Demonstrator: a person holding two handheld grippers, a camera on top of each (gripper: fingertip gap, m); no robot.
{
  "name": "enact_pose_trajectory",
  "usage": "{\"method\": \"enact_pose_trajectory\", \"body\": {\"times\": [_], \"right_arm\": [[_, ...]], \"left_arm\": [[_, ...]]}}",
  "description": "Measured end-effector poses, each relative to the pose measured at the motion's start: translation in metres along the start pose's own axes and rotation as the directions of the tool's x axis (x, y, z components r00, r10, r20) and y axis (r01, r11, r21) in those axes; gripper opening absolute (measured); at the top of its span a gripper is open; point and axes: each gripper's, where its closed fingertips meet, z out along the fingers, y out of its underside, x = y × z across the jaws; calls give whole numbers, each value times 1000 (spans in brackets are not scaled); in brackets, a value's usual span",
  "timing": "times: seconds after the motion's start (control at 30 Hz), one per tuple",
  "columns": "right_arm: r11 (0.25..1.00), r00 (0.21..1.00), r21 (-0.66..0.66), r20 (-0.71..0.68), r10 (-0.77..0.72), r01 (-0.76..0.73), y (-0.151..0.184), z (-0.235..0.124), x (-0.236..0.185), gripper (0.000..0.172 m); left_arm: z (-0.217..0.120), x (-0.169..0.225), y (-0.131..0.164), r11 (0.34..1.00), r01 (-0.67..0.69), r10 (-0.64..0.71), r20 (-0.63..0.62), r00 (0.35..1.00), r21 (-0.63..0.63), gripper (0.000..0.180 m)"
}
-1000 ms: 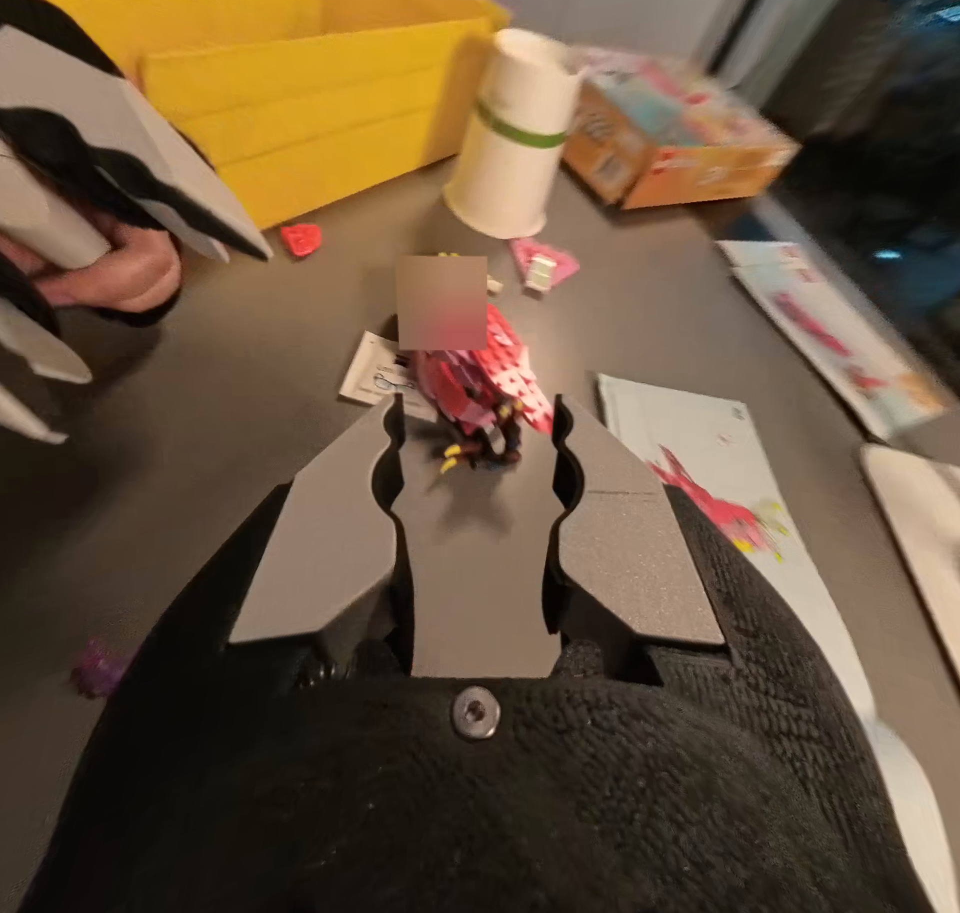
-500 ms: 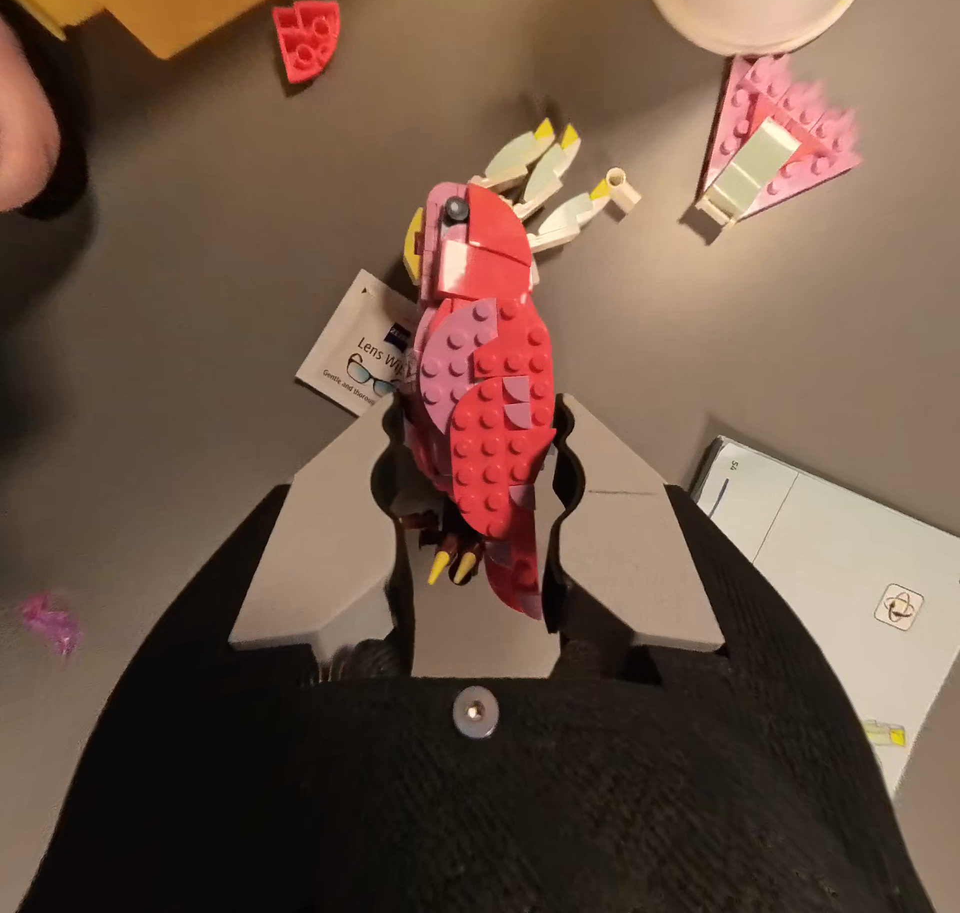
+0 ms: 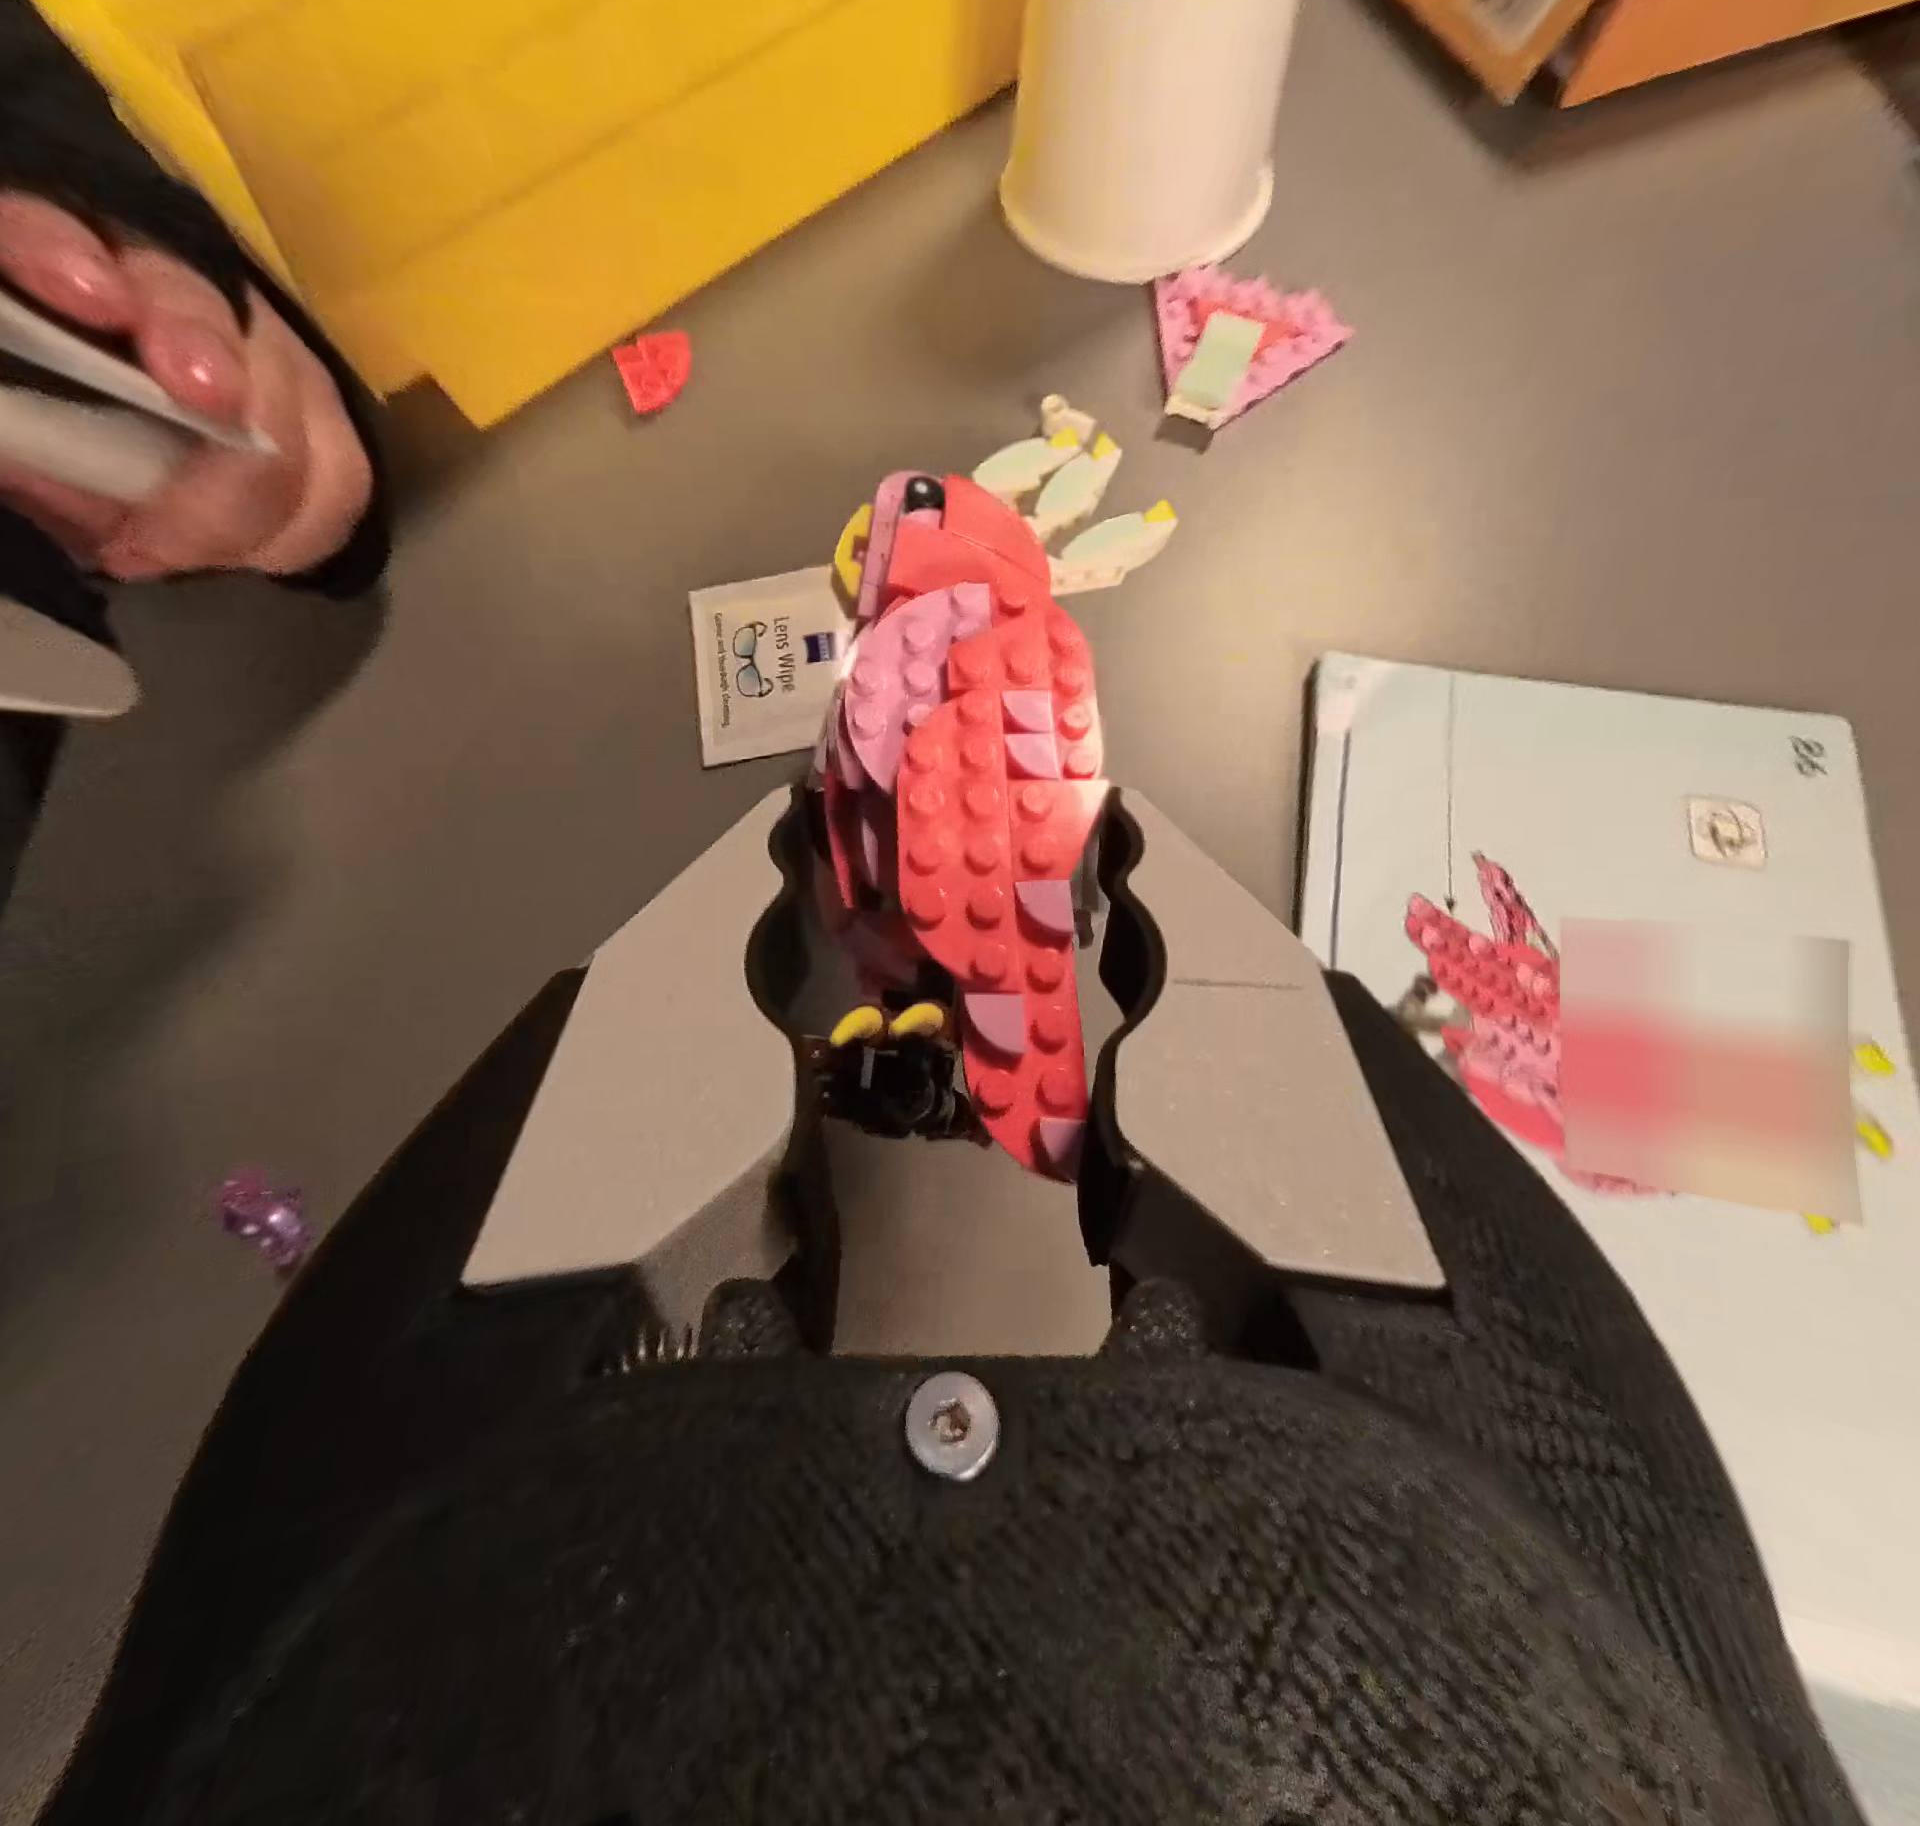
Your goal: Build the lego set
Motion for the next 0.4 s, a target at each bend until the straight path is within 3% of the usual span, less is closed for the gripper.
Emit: {"method": "enact_pose_trajectory", "body": {"times": [0.27,0.4], "right_arm": [[934,980,298,35,195,-196,-12,-44,-21,53],[829,960,485,117,255,-279,-33,-70,-37,53]], "left_arm": [[4,-19,6,997,59,-54,109,993,-47,45],[15,-24,4,956,293,-290,99,952,-17,45]]}}
